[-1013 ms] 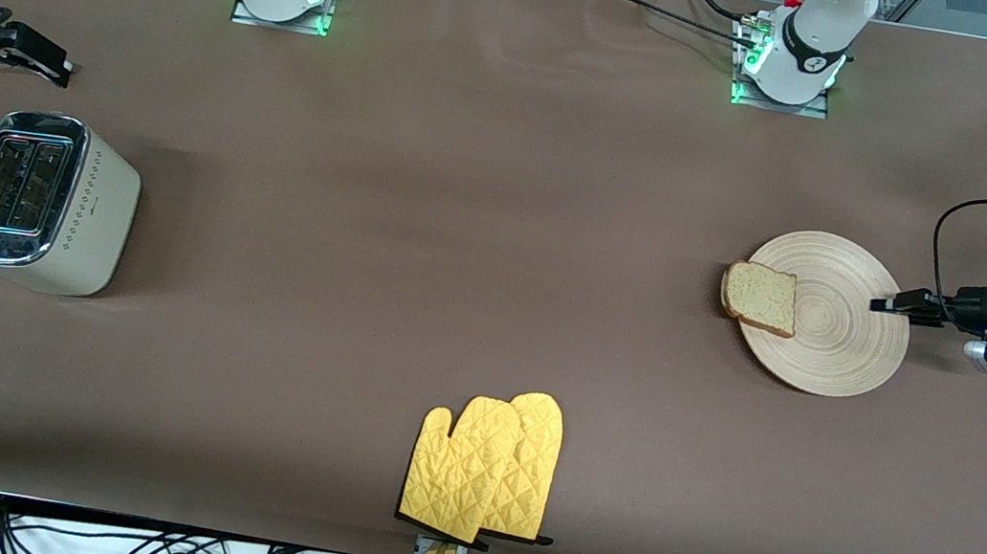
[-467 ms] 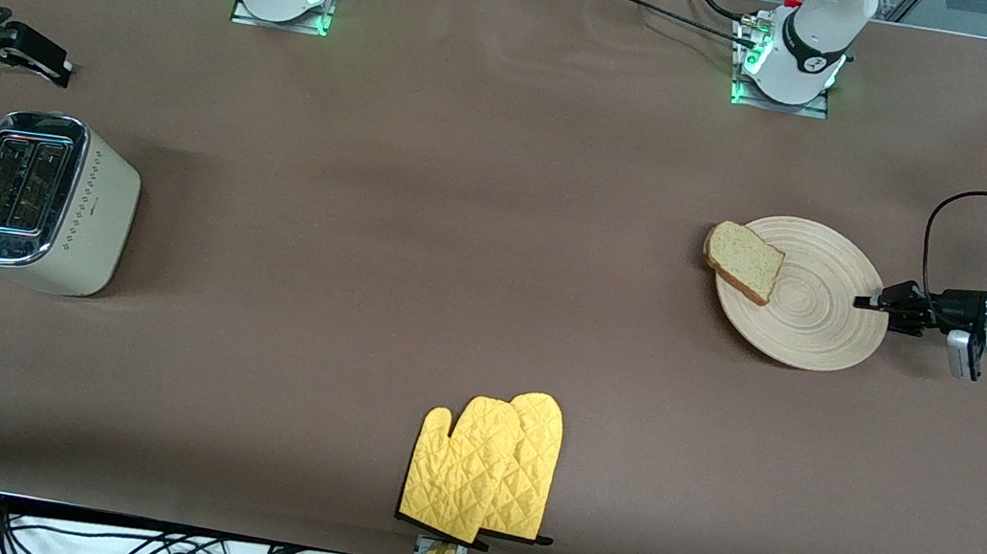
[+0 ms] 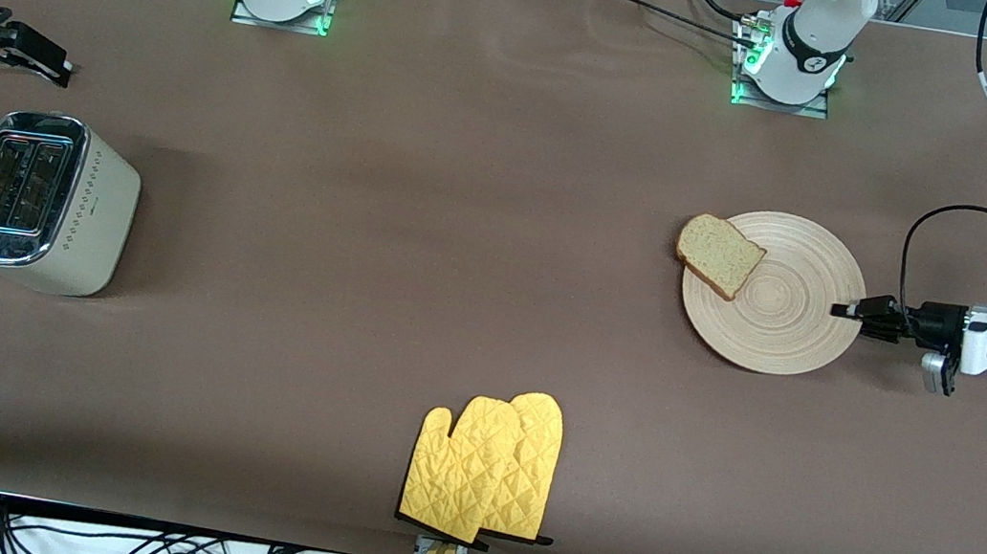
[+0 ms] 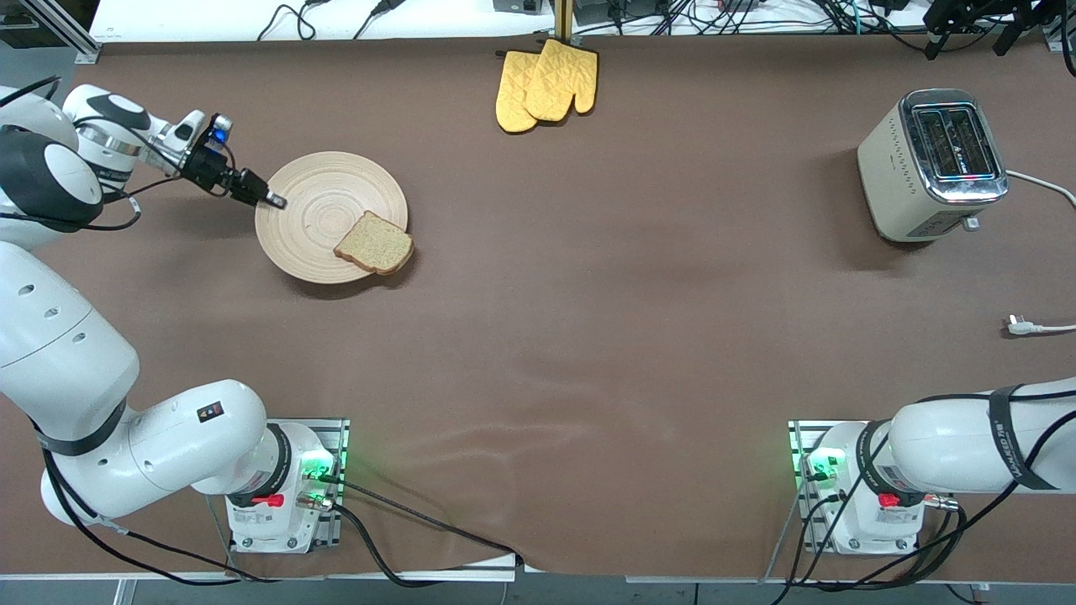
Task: Move plate and put bread in toaster
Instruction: 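Slide the plate with bread across the table toward the toaster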
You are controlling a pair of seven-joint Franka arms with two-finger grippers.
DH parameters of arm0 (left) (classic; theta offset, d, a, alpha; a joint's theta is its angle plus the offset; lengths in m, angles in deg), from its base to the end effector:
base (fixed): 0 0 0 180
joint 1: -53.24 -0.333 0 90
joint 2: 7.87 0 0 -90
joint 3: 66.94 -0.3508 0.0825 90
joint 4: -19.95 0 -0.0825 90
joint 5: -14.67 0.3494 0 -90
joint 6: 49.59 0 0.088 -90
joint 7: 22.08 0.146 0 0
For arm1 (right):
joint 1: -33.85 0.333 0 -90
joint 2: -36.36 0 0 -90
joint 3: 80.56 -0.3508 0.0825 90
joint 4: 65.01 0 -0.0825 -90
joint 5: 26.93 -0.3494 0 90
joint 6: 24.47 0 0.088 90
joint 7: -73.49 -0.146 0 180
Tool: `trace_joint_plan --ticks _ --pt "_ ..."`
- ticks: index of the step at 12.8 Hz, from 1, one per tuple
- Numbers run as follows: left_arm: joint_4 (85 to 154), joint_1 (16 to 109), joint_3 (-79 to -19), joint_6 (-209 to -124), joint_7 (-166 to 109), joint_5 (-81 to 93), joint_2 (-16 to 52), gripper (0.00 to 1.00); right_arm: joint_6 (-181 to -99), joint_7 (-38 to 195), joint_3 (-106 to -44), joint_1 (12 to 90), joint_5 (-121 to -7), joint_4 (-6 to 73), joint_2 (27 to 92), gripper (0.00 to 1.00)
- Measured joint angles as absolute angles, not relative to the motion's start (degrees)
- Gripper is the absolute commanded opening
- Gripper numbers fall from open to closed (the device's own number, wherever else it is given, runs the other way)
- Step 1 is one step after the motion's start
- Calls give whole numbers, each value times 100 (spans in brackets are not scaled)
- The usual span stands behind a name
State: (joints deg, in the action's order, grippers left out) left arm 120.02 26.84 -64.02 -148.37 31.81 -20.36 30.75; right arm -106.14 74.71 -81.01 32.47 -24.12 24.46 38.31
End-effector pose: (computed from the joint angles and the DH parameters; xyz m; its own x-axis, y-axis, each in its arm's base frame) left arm 0.5507 0.1595 0.1976 0.9696 -0.2367 -0.0628 -0.1026 -0.6256 0.7734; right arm 0.5075 -0.0160 0.5960 0.9854 -0.0018 -0.1702 0.0060 -0.9990 0.0451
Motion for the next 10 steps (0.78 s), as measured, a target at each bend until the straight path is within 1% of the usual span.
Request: trace_joint_plan --ticks 2,4,8,10 --pt "11882 2816 -6277 -14828 2746 -2071 3076 0 -10613 7471 -8099 3247 -2412 2446 3831 100" --pt "11857 2917 -6169 -14830 2523 -2474 3080 0 -10613 7471 -8097 3247 -2412 2446 3831 100" --pt "11858 3018 -6145 -14591 2453 -3122 3095 0 -10612 7471 -8086 3247 -2412 2446 3831 100" --pt "11868 3257 -6135 -14531 2292 -3496 3102 0 -10610 7471 -8080 3246 -2414 2446 3831 100"
